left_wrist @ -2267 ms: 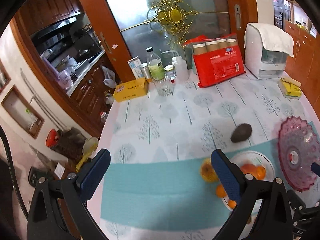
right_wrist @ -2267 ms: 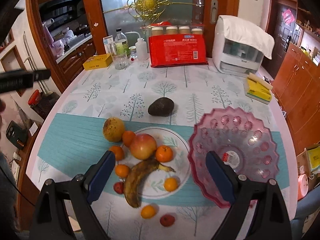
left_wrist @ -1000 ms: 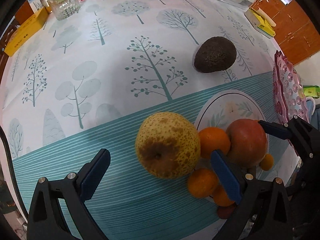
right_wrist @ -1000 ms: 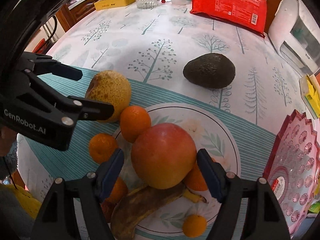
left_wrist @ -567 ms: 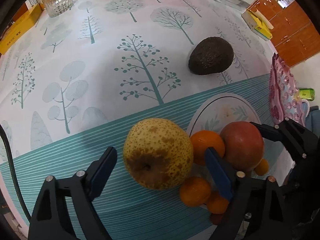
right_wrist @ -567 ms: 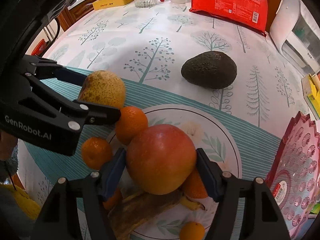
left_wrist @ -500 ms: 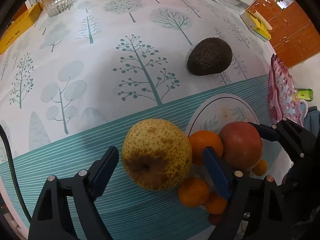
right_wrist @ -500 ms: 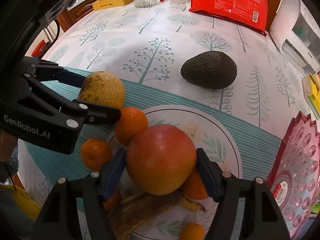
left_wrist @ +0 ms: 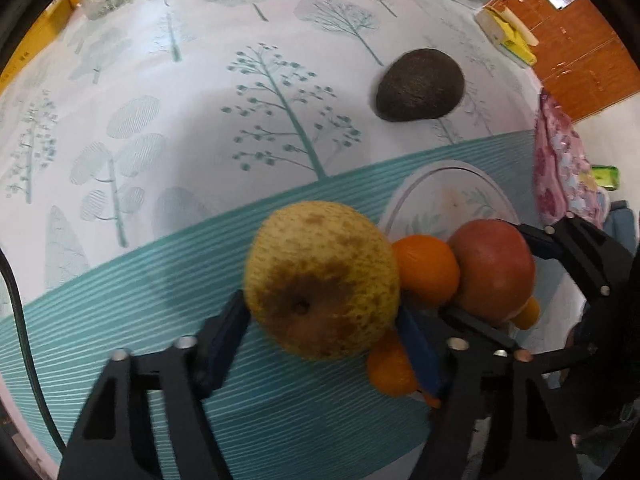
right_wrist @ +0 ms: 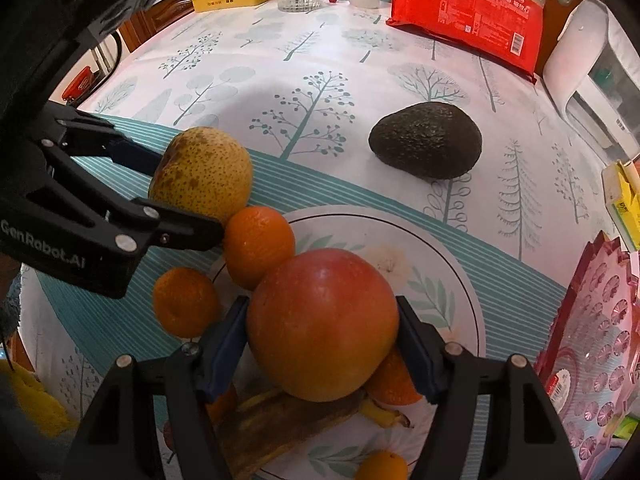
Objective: Organize fruits
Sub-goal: 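Lift the pear with the left tool while the right tool carries the apple over the pink bowl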
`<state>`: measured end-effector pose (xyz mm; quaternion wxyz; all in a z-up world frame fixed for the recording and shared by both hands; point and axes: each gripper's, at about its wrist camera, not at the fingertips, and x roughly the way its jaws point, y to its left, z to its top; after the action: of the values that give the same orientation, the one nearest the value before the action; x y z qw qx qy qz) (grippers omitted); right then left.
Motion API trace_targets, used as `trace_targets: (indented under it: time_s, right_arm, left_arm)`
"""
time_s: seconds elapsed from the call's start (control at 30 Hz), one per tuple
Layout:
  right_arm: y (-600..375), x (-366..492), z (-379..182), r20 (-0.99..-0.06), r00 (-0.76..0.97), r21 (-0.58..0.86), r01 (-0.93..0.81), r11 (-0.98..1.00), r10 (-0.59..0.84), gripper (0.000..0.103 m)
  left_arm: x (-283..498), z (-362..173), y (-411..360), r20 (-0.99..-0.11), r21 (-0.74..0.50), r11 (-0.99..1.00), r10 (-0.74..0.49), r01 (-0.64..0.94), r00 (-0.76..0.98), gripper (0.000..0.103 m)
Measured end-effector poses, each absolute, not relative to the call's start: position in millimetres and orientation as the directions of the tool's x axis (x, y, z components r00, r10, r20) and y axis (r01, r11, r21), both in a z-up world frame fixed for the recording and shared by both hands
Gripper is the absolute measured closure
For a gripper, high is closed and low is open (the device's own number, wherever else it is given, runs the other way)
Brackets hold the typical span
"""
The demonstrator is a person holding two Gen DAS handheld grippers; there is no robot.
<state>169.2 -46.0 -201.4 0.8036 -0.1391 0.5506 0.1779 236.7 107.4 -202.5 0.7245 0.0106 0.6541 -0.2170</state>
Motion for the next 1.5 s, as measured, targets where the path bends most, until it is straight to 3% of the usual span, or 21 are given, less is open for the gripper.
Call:
trace_targets:
  time_s: [0.3, 0.6, 1.03, 1.5]
  right_arm:
    - [-50.0, 160.0, -191.1, -0.916, 0.378, -0.021, -0.385, 0.923, 0.137, 0.034]
    - [-73.2, 139.1, -147.2, -0.853, 0.489, 0.06, -0.253, 0.966, 0.181, 0.034]
    - [-138.0, 81.6, -73.8, -0.704, 0.673, 0.181, -0.137, 0.974, 0.226, 0.034]
    - [-279.5, 42.8, -60.1, -0.673, 0.738, 0.209, 0.129, 0.969, 0.047, 0.034]
  left_arm:
    - [226.6, -189.6, 111.1, -0.954, -0.209, 0.913, -0.269, 0.35, 0.132, 0.036]
    - [200.2, -125.1, 113.3, -0.916, -0.149, 0.915, -0.27, 0.375, 0.296, 0.036]
    - [139.3, -44.3, 15.6, -0.833, -0.082, 0.892, -0.306, 0.444, 0.461, 0.036]
    - [121.4, -15.7, -134.4, -0.822, 0.025, 0.87, -0.262, 0.493, 0.505, 0.036]
